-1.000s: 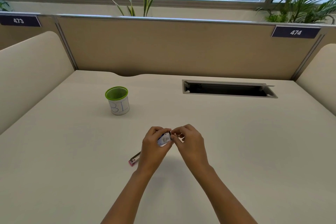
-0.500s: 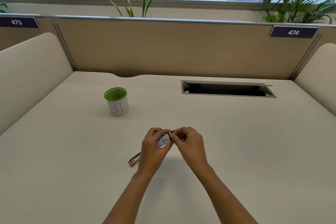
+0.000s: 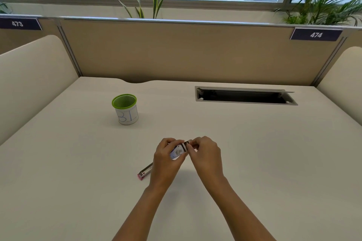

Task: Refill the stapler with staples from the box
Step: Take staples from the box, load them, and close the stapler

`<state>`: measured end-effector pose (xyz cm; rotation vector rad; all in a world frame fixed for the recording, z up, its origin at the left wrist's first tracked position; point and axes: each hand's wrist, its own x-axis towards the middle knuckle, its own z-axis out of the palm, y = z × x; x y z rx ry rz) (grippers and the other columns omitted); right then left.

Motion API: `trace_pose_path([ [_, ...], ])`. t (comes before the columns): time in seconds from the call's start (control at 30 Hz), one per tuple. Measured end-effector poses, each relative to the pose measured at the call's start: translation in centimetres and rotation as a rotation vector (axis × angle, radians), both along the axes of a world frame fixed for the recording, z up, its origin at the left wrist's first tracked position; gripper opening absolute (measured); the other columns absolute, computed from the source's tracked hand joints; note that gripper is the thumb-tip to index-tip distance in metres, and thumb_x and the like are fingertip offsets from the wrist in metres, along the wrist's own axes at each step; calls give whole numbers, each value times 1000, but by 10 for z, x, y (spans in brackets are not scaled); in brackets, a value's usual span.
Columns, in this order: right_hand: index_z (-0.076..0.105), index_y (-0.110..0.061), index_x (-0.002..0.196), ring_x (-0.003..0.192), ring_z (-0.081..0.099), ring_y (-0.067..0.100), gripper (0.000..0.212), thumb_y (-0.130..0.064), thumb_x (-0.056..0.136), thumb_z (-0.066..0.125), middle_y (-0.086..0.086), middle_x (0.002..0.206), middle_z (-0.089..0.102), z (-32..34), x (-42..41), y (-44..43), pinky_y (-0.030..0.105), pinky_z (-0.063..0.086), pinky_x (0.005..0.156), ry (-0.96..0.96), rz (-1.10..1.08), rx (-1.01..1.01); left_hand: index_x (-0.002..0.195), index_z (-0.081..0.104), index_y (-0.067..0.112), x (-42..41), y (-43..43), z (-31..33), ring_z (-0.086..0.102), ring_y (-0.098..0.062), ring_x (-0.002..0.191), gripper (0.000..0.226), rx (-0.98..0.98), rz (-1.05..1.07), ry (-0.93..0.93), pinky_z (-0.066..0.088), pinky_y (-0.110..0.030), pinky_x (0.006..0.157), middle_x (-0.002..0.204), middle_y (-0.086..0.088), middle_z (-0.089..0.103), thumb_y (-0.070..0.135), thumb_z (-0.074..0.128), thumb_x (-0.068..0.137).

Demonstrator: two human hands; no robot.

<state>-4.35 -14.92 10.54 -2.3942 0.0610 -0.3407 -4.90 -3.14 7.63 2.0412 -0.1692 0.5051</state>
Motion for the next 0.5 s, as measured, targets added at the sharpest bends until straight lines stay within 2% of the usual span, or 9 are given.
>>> trace_pose_path([
  [0.13,70,-14,100,89,60,16,21,-26,92,55,3,96,68,-2,-1,2,23,46,74,-9,21,-93,103,68,17,-2,-2,-2,58,-15,92,32,19,20,1,44,-6,74,96,2,56,12,77,73],
  [0.3,71,-16,99,87,63,16,20,-28,90,58,2,96,70,-3,0,-2,24,50,74,41,28,-74,104,67,17,-3,0,-3,56,-13,93,31,69,18,-2,42,-5,75,97,2,56,17,76,74],
  [0.4,74,-18,95,82,67,13,19,-30,87,62,0,93,74,-3,2,-5,17,45,66,111,15,22,106,68,16,-3,0,-2,55,-12,95,31,143,17,-17,39,-4,75,100,0,57,17,75,75],
  [0.5,75,-18,92,78,66,12,19,-28,87,60,0,89,75,-5,0,-3,7,33,55,109,2,52,105,68,15,-2,-1,0,55,-13,93,31,207,17,-27,36,-5,73,100,-3,59,15,75,75],
])
